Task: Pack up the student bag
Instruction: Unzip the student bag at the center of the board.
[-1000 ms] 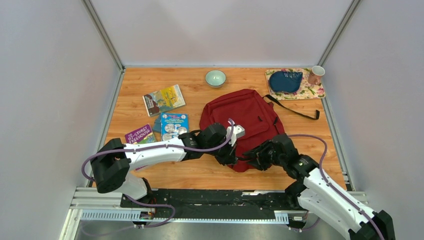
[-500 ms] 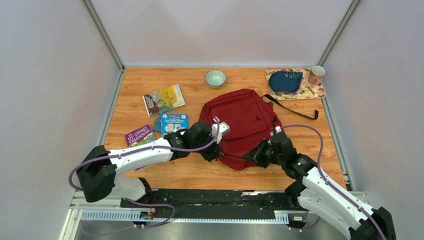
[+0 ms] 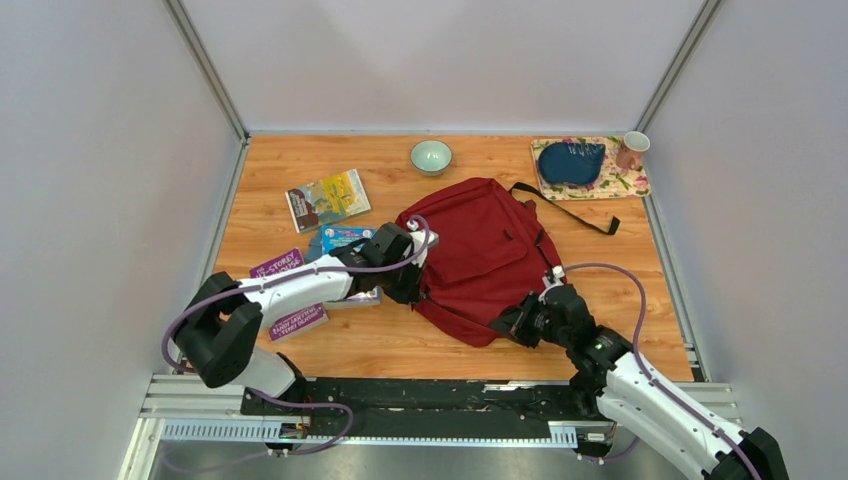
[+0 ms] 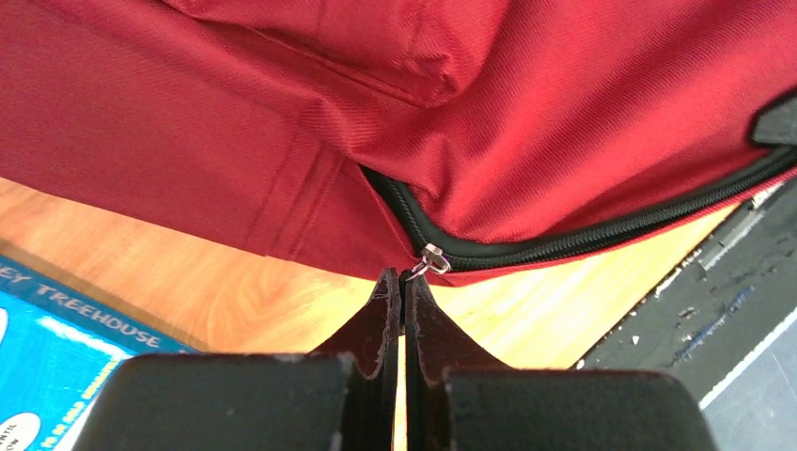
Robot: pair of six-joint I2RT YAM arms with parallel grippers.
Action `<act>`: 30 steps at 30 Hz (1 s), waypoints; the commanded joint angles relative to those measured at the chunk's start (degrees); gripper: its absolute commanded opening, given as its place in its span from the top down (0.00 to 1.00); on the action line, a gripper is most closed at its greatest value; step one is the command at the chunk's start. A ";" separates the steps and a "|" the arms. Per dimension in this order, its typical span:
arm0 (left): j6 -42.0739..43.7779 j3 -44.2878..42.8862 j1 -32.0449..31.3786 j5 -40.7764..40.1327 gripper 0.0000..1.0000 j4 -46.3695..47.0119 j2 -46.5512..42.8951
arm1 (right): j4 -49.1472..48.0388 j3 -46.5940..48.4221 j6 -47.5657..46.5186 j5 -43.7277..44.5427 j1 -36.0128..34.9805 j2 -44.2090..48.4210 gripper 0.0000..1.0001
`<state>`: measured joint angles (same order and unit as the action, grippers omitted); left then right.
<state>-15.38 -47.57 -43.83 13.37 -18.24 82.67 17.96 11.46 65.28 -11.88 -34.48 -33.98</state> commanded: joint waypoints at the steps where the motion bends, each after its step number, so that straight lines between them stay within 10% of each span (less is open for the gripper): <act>1: 2.72 -3.93 3.05 -12.56 1.00 -5.58 2.14 | 2.79 -0.57 -1.64 3.97 -0.32 -0.30 1.00; 17: 6.50 -17.38 7.36 -9.50 0.94 -9.88 10.48 | -7.14 11.37 2.14 19.34 -17.45 -18.22 0.99; 20: 6.68 -17.73 8.32 -8.54 0.78 -10.50 10.67 | -4.53 16.28 -0.06 21.01 -18.17 -23.05 0.87; 24: 5.97 -16.77 9.82 -7.74 0.44 -11.82 8.74 | 3.38 21.31 -2.61 25.40 -18.34 -24.30 0.32; 30: 4.83 -12.64 11.05 -9.67 0.21 -12.35 -0.48 | 10.87 21.06 -5.33 32.18 -18.34 -14.40 0.20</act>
<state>-10.09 -61.54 -33.47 4.99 -29.76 90.13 22.17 31.29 63.11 12.51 -52.66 -55.37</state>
